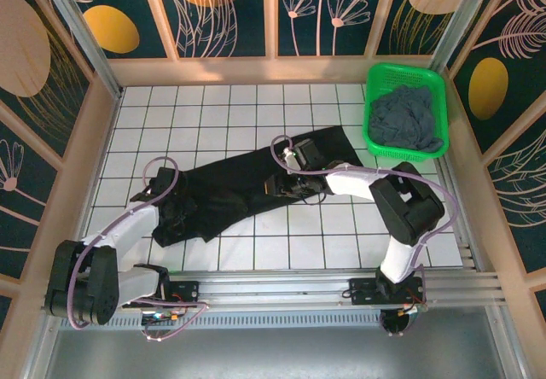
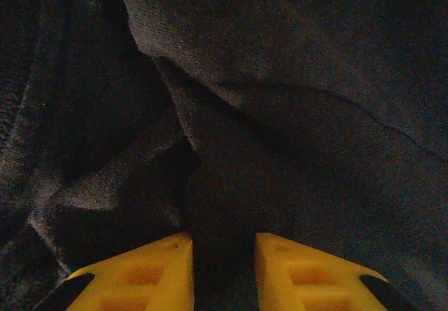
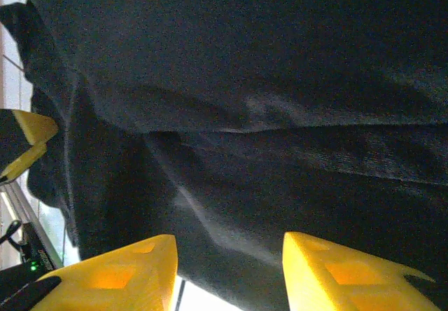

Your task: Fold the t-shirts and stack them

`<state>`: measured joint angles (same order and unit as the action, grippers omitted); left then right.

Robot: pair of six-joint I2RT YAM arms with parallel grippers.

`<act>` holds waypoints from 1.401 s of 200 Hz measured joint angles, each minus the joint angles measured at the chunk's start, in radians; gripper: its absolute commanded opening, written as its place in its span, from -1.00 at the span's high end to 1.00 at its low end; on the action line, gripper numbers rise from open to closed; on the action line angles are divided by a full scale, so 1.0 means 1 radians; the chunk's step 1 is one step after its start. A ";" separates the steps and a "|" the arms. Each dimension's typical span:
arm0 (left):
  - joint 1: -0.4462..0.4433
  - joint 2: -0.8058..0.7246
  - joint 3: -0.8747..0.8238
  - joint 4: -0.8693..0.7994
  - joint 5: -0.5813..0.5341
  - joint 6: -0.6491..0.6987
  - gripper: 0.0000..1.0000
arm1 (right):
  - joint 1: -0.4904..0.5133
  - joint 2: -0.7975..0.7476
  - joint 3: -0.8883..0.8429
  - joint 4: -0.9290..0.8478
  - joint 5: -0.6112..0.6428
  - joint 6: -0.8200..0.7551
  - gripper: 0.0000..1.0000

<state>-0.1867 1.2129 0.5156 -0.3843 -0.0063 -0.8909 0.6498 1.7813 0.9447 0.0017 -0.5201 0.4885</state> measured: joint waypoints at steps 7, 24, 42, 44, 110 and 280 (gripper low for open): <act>0.000 0.000 0.005 -0.006 0.001 0.000 0.44 | 0.000 0.005 0.000 -0.003 0.003 0.000 0.11; 0.000 0.000 0.013 -0.013 0.001 0.005 0.46 | 0.000 0.014 0.000 -0.009 0.004 0.000 0.11; 0.000 0.008 0.022 -0.014 0.001 0.012 0.52 | 0.000 0.020 0.000 -0.010 0.006 0.000 0.11; 0.000 0.010 0.023 -0.014 0.001 0.016 0.53 | 0.000 0.021 0.000 -0.010 0.006 0.000 0.11; 0.000 0.029 0.026 -0.028 -0.001 0.048 1.00 | -0.001 0.023 0.003 -0.013 0.007 0.011 0.11; 0.000 -0.140 0.177 -0.285 -0.047 -0.008 0.79 | -0.002 0.045 0.016 -0.037 0.027 0.011 0.13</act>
<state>-0.1867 1.0729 0.6922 -0.6697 -0.0536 -0.8993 0.6476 1.8263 0.9604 -0.0349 -0.4931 0.4995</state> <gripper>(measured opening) 0.074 0.437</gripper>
